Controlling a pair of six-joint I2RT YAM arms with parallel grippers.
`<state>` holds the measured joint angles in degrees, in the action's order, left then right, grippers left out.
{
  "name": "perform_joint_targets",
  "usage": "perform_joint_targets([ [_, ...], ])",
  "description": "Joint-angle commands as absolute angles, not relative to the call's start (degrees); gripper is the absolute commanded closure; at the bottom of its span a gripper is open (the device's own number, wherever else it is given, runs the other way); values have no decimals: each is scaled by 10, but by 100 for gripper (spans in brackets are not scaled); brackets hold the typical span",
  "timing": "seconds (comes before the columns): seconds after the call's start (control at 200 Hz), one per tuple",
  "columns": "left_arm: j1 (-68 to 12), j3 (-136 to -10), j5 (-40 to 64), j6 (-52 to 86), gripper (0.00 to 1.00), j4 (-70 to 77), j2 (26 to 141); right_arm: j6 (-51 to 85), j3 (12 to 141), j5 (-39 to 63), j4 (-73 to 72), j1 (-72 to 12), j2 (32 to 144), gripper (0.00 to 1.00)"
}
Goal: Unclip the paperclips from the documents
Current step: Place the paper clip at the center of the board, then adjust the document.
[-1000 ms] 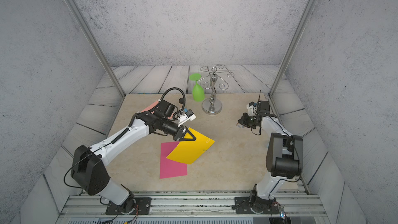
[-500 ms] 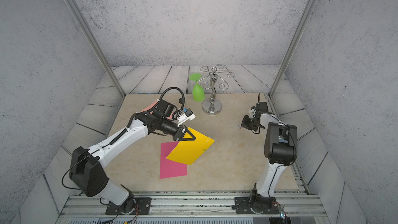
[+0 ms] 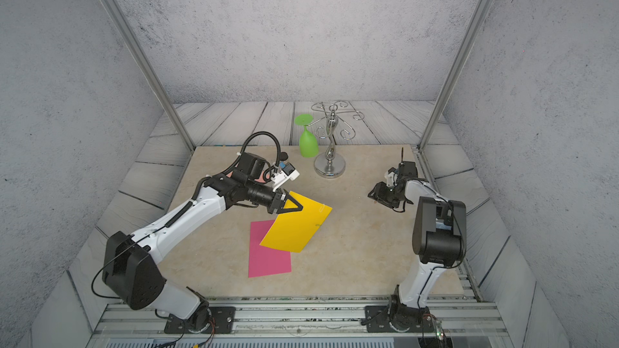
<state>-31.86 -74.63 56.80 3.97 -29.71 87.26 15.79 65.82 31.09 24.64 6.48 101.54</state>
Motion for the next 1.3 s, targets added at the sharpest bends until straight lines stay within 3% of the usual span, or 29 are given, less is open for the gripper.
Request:
perform_joint_targets([
  [0.0, -309, -744, 575, 59, 100, -262, 857, 148, 629, 389, 227, 49, 929, 42],
  [0.25, -303, -760, 588, 75, 100, -241, 866, 135, 542, 526, 115, -7, 787, 26],
  [0.55, -297, -784, 598, 80, 100, -239, 865, 148, 494, 628, -1, -60, 728, 24],
  [0.786, -297, -788, 625, 72, 100, -254, 866, 134, 514, 686, -7, -81, 708, 20],
  [1.006, -296, -786, 635, 69, 100, -254, 855, 104, 529, 714, 22, -112, 724, 19],
  [1.296, -274, -779, 636, 62, 100, -267, 831, 130, 524, 666, 4, -105, 691, 17],
])
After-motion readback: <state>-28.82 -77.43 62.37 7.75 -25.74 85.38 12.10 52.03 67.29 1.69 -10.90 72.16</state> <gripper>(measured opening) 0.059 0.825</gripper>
